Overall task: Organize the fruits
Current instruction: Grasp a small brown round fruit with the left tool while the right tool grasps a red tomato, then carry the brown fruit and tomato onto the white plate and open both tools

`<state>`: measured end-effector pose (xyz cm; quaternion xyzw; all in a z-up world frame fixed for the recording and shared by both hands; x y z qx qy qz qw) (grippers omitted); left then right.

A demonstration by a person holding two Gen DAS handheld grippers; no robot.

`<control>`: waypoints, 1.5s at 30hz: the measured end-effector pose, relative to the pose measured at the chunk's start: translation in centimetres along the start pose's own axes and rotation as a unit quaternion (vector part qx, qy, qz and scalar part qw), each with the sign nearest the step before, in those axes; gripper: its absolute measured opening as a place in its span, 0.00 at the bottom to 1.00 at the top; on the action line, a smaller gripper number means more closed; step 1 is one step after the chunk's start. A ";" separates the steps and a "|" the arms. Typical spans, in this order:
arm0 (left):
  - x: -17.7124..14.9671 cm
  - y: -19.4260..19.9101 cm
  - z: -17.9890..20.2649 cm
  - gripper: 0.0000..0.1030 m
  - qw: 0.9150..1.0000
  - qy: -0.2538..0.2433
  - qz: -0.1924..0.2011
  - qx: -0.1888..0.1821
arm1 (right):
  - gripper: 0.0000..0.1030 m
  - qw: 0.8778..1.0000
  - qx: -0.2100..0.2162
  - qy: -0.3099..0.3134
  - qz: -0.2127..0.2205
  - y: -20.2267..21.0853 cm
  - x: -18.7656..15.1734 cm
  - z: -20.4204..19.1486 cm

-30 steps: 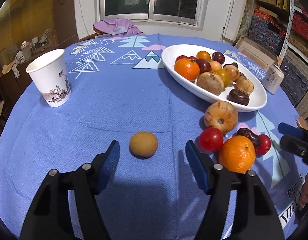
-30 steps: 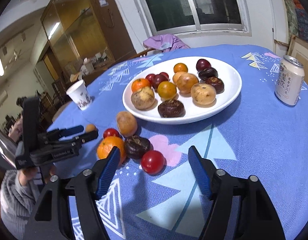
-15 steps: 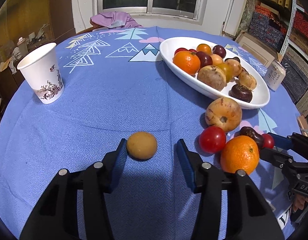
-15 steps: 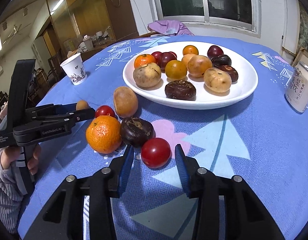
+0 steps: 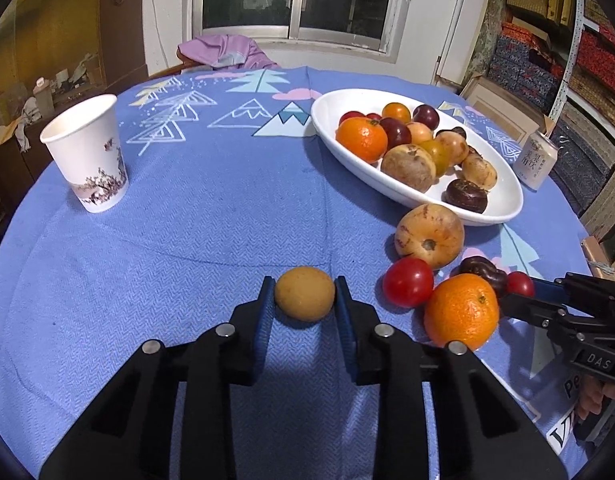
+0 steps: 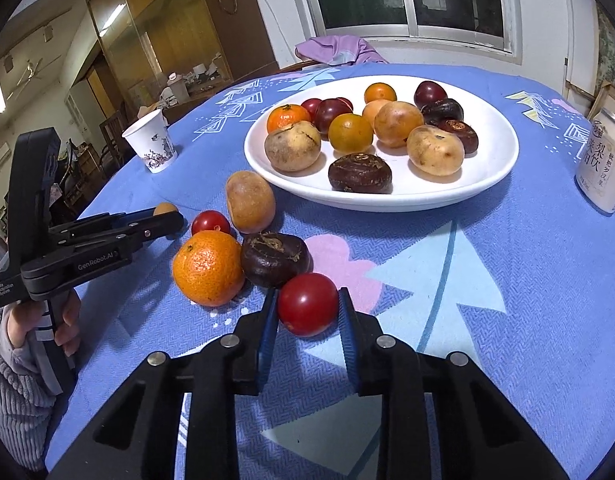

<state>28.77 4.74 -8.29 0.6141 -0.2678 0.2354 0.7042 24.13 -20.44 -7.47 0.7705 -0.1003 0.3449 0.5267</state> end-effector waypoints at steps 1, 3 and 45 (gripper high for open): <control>0.0 0.2 0.2 0.28 1.000 -0.005 0.006 0.003 | 0.29 1.000 0.000 0.000 0.002 0.1 0.0 0.0; -0.1 0.8 0.6 0.28 1.000 -0.018 0.018 0.013 | 0.29 1.000 -0.002 0.002 0.005 0.3 0.0 0.0; 6.5 -5.0 11.7 0.30 0.996 -0.061 0.001 -0.058 | 0.31 0.992 0.003 -0.120 0.042 -1.0 7.1 7.7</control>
Point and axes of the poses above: each gripper's, at about its wrist camera, not at the fingertips, and y roughly against the way its jaws point, z to its right, x to its top, the point moved 2 cm from there along -y, roughly the way its jaws point, and after that the axes turned 2 degrees about y, right-handed, at the moved point
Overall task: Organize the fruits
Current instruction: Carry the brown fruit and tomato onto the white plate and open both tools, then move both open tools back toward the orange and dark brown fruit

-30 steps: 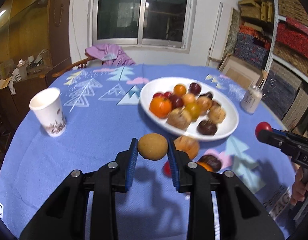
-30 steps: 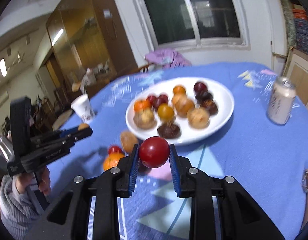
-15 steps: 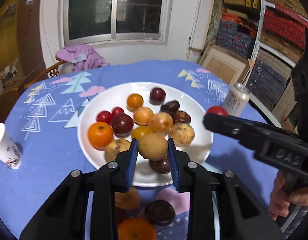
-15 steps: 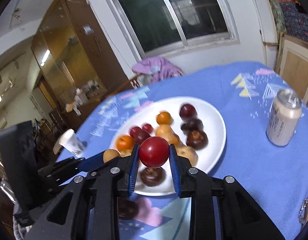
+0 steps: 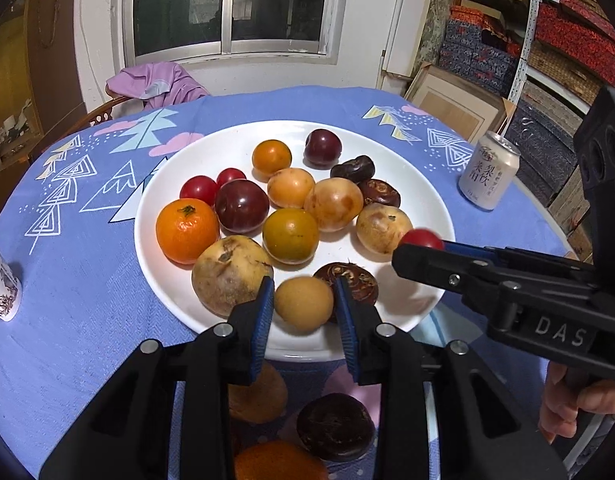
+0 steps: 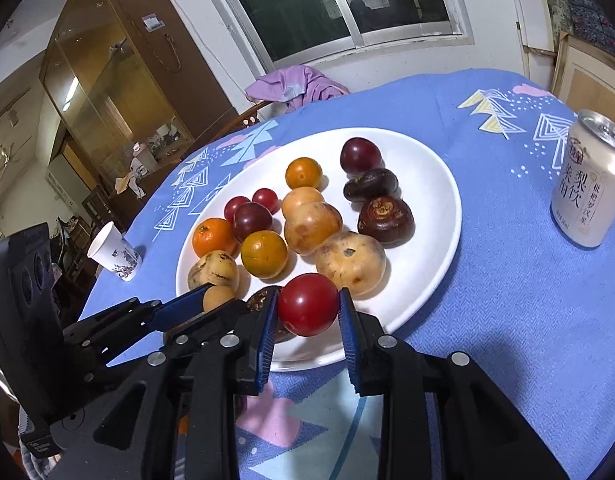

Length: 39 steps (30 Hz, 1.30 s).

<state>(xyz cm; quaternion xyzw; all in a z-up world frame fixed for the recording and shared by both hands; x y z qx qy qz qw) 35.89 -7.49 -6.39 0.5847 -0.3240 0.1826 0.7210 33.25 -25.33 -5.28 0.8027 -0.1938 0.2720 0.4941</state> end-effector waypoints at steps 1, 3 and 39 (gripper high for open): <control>0.0 0.1 0.1 0.31 1.000 0.001 0.000 0.000 | 0.31 1.000 0.002 -0.003 0.000 0.0 0.0 0.1; 0.0 0.2 0.3 0.37 1.000 0.000 0.001 -0.003 | 0.33 1.000 0.005 -0.005 0.001 0.2 0.1 0.1; -9.3 7.4 -2.2 0.94 0.996 -0.017 0.013 0.081 | 0.69 0.998 0.052 0.022 0.015 4.4 -5.2 -4.0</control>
Point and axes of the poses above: each gripper's, at about its wrist camera, not at the fingertips, and y roughly against the way its jaws point, z to its right, x to its top, the point moved 2 cm from there along -y, roughly the way its jaws point, and after that the axes turned 2 degrees about y, right-handed, at the moved point
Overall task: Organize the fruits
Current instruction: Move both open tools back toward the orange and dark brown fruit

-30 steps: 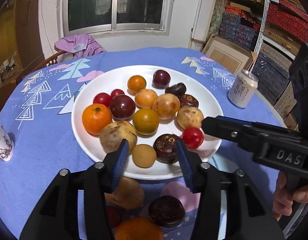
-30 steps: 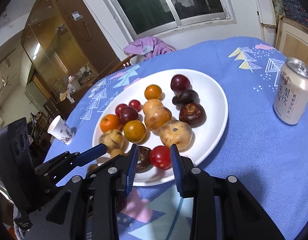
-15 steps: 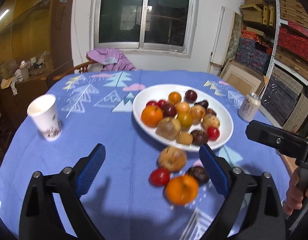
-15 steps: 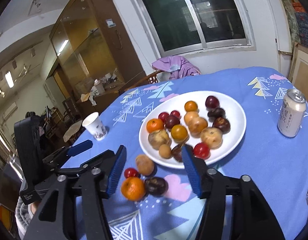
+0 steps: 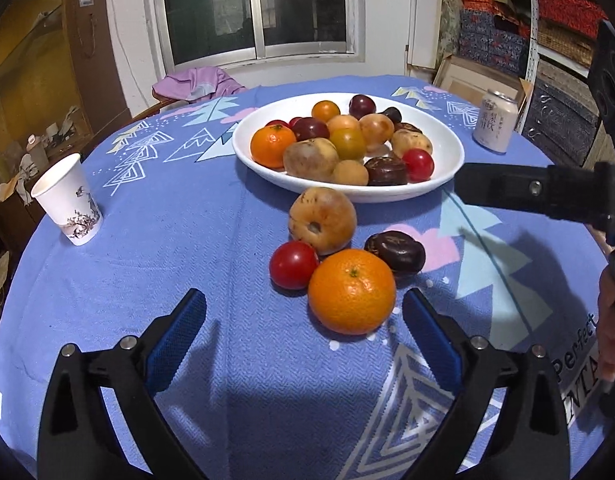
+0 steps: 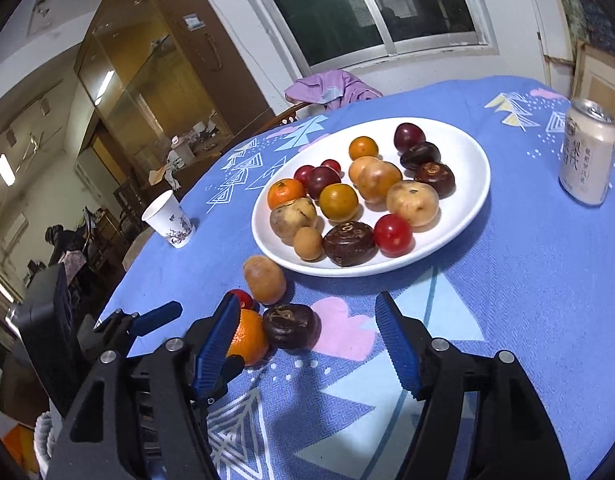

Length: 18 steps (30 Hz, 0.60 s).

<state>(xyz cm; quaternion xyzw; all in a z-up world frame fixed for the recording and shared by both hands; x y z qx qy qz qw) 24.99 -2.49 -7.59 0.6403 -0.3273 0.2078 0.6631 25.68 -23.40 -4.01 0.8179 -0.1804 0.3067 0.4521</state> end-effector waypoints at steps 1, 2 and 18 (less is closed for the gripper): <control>0.0 -0.1 -0.2 0.94 1.000 0.005 -0.001 0.000 | 0.69 1.000 0.000 0.000 -0.001 -0.1 0.0 0.0; 0.2 -0.2 -0.3 0.94 1.000 0.009 -0.002 0.000 | 0.69 1.000 0.000 0.002 -0.003 -0.2 -0.1 -0.1; 0.1 0.1 -1.1 0.96 1.000 0.009 0.000 0.017 | 0.69 1.000 -0.001 0.007 -0.011 -0.6 -0.2 -0.2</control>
Point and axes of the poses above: each gripper's, at about its wrist camera, not at the fingertips, and y roughly against the way its jaws point, z to its right, x to its top, the point moved 2 cm from there along -y, roughly the way its jaws point, and after that the axes turned 2 degrees about y, right-handed, at the moved point
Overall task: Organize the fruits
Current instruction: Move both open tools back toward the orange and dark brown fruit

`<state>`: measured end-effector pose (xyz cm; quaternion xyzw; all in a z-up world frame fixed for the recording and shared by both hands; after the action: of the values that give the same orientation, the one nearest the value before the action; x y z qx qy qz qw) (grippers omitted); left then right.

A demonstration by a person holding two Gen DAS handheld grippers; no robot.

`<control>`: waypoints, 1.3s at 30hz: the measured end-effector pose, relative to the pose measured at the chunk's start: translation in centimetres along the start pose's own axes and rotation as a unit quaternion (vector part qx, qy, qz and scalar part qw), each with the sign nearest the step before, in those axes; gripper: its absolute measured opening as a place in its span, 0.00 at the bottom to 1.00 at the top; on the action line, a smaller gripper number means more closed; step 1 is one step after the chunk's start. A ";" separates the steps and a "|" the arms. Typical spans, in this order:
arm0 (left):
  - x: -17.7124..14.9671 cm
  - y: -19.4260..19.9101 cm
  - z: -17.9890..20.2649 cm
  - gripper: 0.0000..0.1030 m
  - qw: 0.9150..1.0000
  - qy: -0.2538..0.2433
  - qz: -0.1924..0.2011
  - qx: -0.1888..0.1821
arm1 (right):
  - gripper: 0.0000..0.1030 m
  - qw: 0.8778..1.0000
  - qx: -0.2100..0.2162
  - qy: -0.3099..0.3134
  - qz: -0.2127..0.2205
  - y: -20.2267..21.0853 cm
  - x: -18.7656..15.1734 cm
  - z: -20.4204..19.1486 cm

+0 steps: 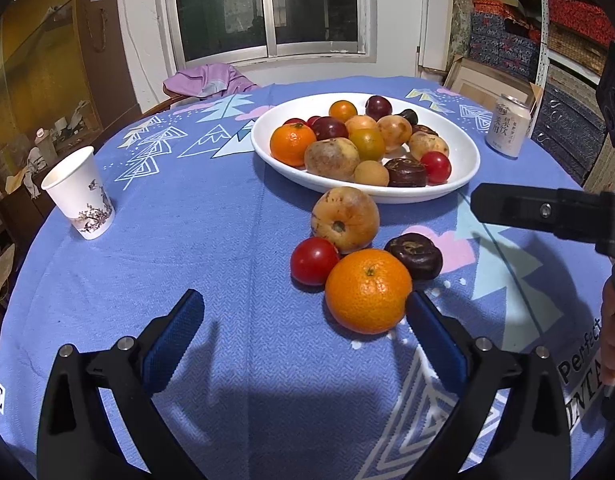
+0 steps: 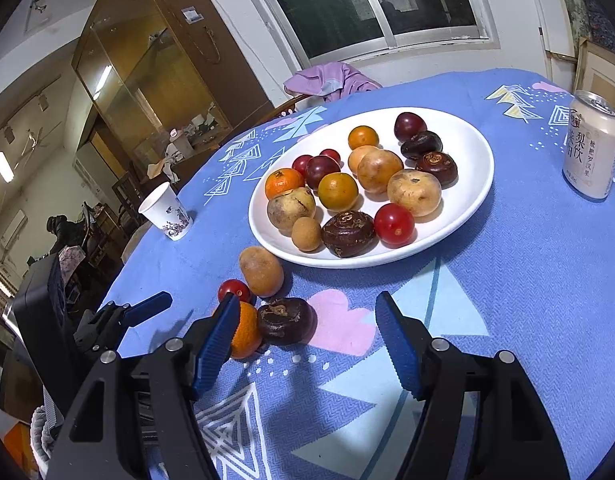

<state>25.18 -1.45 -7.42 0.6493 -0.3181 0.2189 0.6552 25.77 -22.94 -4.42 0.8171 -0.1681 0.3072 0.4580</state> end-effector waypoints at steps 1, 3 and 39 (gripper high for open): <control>0.0 0.0 -0.1 0.96 1.000 0.000 0.000 0.004 | 0.69 1.000 0.000 0.000 0.000 0.0 0.0 0.0; -0.2 0.2 -0.4 0.96 1.000 0.000 0.001 0.011 | 0.69 1.000 0.000 -0.001 0.001 0.0 0.0 0.0; -1.0 1.9 -3.7 0.96 0.999 0.024 0.026 0.033 | 0.69 1.000 -0.002 0.001 -0.008 -0.5 -0.3 -0.1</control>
<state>23.64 2.41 -6.62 0.6569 -0.3118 0.2615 0.6347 25.79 -22.58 -4.83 0.8174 -0.1617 0.3038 0.4620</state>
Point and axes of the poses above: each gripper's, at about its wrist camera, not at the fingertips, and y roughly against the way its jaws point, z to its right, x to its top, the point moved 2 cm from there along -y, roughly the way its jaws point, and after that the axes turned 2 degrees about y, right-handed, at the moved point
